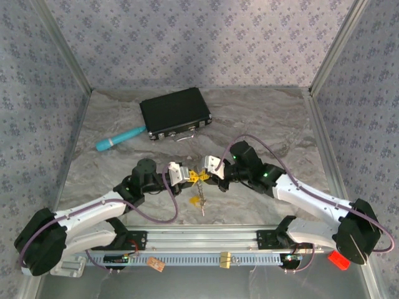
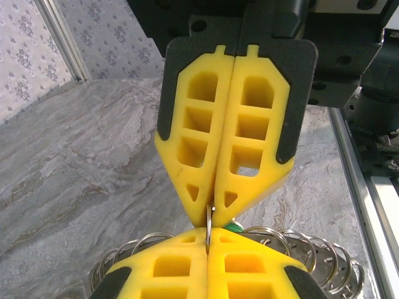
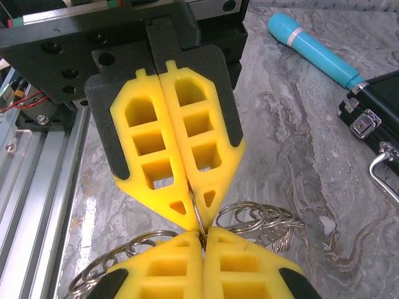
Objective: Put the keys on the keyring
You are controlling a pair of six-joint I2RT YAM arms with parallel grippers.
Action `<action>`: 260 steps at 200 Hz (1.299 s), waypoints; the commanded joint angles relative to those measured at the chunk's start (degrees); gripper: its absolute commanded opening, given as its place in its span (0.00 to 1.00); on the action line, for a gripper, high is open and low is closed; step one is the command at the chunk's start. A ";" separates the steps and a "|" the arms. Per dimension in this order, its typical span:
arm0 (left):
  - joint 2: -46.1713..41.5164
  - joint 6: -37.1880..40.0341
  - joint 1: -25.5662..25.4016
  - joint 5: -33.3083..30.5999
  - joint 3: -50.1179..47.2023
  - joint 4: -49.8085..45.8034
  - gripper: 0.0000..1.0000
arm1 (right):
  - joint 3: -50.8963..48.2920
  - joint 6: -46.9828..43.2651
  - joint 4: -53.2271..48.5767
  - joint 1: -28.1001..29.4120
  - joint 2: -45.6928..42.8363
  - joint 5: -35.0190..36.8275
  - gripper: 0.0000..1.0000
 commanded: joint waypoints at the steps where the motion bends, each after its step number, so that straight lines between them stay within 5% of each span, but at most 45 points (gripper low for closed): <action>1: 0.11 -0.58 -0.56 0.80 1.63 2.39 0.14 | 2.25 -0.78 0.68 0.69 0.27 -0.63 0.00; 17: -0.32 0.42 -0.63 -0.49 2.27 -1.27 0.24 | 2.91 -1.80 -2.24 0.71 0.15 1.20 0.00; 55: -0.26 2.45 -0.57 -1.84 3.73 -8.75 0.24 | 5.45 -3.25 -8.77 0.71 1.23 4.26 0.00; 154: 1.64 3.80 -0.62 -1.04 6.74 -12.81 0.13 | 13.46 -8.51 -20.45 3.67 5.42 6.10 0.00; 180: 1.77 3.99 -0.59 -0.27 6.92 -12.64 0.00 | 12.97 -6.96 -18.92 3.47 5.15 4.92 0.00; 193: 1.36 3.91 -0.57 -0.11 6.58 -12.21 0.00 | 10.85 -4.69 -15.89 2.47 3.56 4.59 0.24; 201: 1.09 3.74 -0.58 0.02 6.13 -11.63 0.00 | 8.90 -3.16 -13.69 1.51 2.47 4.26 0.30; 260: -0.32 3.86 -0.58 -0.58 4.18 -8.73 0.00 | 3.00 5.26 -8.31 -1.52 -0.37 0.60 0.36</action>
